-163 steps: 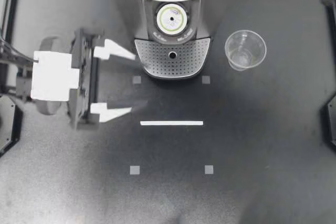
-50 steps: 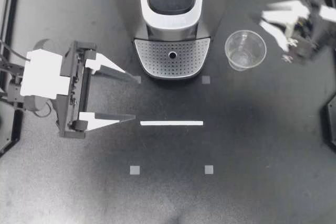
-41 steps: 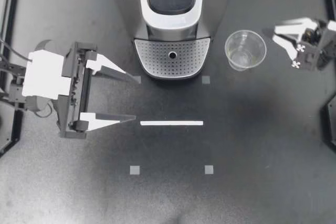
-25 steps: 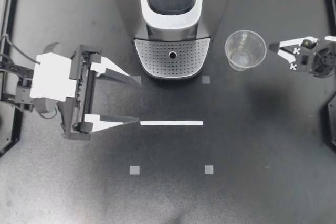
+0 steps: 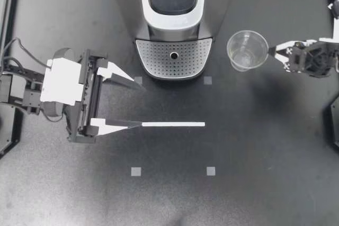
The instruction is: Place the coffee capsule inside the capsule container, then place the cup onto the center of the cup tray, then push the 'Hot Water' and 'Travel Mug' buttons.
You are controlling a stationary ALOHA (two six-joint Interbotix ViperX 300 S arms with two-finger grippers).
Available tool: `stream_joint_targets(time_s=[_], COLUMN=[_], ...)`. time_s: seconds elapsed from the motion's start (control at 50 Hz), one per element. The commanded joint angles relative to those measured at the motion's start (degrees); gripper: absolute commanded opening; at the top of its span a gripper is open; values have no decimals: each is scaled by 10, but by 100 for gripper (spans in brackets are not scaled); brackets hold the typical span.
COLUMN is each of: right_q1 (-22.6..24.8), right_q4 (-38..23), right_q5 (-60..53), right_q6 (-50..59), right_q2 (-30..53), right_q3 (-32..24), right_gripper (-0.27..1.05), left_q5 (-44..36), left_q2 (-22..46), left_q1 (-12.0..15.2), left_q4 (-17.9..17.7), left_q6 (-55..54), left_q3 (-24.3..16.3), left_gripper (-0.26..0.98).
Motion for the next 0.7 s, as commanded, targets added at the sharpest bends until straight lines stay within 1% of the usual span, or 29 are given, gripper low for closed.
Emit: stream_joint_targets(time_s=[0.0,0.22,0.46,0.58,0.68], right_q1=[-4,-4,-4,-4,-4], right_q4=[0,-1,-2,-2,-2], right_q5=[-6,-6,4,18,29], right_q6=[-3,-2,-3,-3,-3], right_q2=[13,51,71,72,66], right_q3=[-17,-28,-44,-48,-50], right_gripper=[51,51,50,46,38], left_q5=[-4,-4,-4,-4,-4], left_q2=[-4,-4,-4,-4,-4], left_q1=[0,0,0,0,0], left_q4=[-1,-3,-4,-4,-4], left_q6=[0,0,0,0,0], left_q3=[-7,-6,-7,-6,-6], left_gripper=[75,75,75,75,75])
